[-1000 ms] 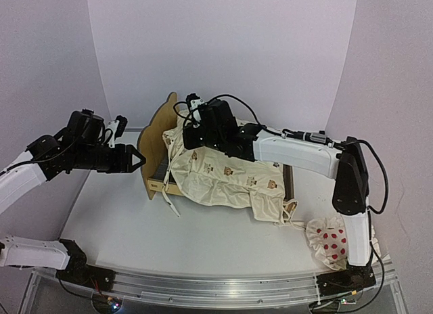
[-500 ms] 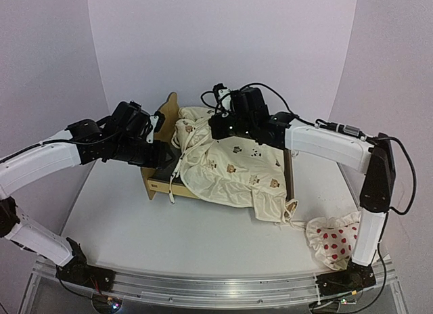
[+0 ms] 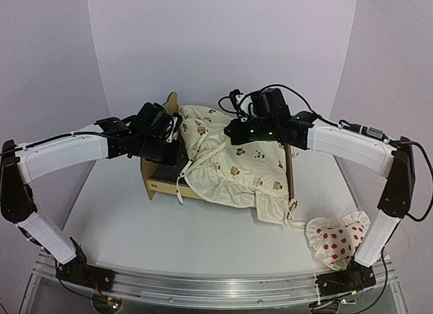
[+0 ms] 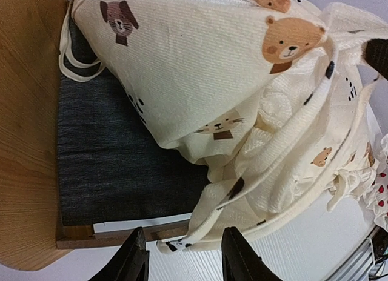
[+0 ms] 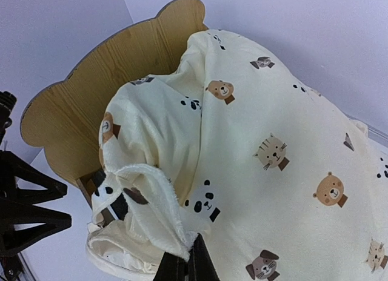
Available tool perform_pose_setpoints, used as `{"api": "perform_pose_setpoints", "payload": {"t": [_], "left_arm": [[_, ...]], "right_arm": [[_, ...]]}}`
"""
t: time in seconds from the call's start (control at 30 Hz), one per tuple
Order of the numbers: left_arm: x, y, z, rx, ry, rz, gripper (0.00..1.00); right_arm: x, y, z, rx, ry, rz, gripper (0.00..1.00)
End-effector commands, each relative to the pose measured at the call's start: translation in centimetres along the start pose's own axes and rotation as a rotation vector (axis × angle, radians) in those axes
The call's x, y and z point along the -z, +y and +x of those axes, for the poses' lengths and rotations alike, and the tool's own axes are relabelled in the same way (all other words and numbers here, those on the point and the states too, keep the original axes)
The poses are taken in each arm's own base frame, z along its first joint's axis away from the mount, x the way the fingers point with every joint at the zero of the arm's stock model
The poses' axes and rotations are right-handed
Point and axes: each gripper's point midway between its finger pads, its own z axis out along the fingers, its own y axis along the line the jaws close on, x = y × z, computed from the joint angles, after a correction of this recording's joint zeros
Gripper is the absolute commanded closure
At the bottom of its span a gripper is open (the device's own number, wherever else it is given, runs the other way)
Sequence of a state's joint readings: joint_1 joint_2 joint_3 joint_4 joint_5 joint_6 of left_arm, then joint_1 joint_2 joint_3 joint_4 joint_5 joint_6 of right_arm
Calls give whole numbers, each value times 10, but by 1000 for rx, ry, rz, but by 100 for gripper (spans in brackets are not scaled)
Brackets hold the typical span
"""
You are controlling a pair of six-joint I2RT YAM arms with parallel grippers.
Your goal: Set up the pet bed
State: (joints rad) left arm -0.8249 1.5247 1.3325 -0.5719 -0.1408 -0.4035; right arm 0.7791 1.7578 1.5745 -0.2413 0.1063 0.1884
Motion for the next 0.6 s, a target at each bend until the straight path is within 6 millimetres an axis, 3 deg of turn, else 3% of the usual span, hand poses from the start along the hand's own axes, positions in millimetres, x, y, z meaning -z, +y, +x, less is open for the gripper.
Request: {"api": "perform_pose_setpoints", "payload": {"t": [0.0,0.2,0.4,0.47,0.57], "left_arm": [[-5,-23,-27,-41,-64,85,58],[-19,-36,-21,-67,-41,145,55],[-33,-37,-19,-79,-34,139,55],[-36,-38,-19,-82,-33,142,62],[-38,-40,-23,-90,-47,142,85]], "right_arm": [[27,-1,-16,-45,-7,-34,100],[36,2,-16,-63,48,-59,97],[40,1,-18,-65,48,-57,97],[41,2,-18,-68,49,-58,97],[41,1,-19,-71,48,-57,97]]}}
